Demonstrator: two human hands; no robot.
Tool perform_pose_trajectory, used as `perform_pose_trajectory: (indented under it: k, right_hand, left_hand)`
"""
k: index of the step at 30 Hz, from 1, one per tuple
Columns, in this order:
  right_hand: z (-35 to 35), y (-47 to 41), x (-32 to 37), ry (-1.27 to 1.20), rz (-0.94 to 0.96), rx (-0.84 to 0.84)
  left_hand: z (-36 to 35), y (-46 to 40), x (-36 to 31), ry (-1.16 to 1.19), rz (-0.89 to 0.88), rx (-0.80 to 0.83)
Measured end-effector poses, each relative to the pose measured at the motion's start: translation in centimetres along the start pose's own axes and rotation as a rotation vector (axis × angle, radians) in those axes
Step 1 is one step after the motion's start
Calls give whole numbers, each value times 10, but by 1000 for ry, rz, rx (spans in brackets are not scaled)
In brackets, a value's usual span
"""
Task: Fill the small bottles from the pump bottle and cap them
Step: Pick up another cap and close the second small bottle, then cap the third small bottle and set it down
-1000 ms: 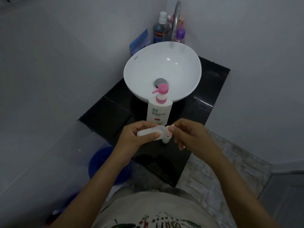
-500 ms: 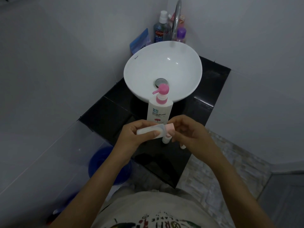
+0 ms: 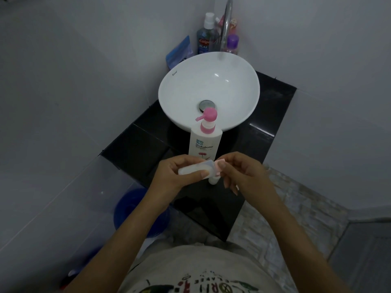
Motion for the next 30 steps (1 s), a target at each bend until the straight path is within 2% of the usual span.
perform_pose_trajectory:
  k: [4, 7, 9, 12, 15, 18, 25, 30]
  right_hand:
    - [-3, -1, -6, 16, -55, -57]
    - [-3, -2, -2, 131, 12, -92]
    - [-3, -5, 5, 338, 140, -107]
    - [-10, -17, 7, 706, 305, -85]
    - [-24, -37, -9, 966, 332, 8]
    - [-41, -56, -32, 1193, 326, 126]
    - [-69, -74, -70, 1357, 349, 190]
    - [-71, -73, -84, 1319, 336, 214]
  left_hand:
    - [1, 1, 4, -16, -13, -1]
    - [4, -1, 8, -47, -2, 19]
    - [10, -2, 12, -132, -2, 4]
    - [31, -3, 19, -256, -2, -118]
    - [51, 0, 25, -299, -22, -244]
    - [64, 1, 38, -332, -12, -297]
    - [69, -6, 76, -493, 56, -259]
    - [63, -25, 95, -565, 101, -205]
Point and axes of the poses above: each hand's wrist, its own y-axis away from the middle knuckle, its own z-axis out of the back of the hand, x = y × z, the point moved 6 cm from there along -y, towards the middle knuckle, and after that the axes turned 2 degrees about y, right-handed, at the moved point
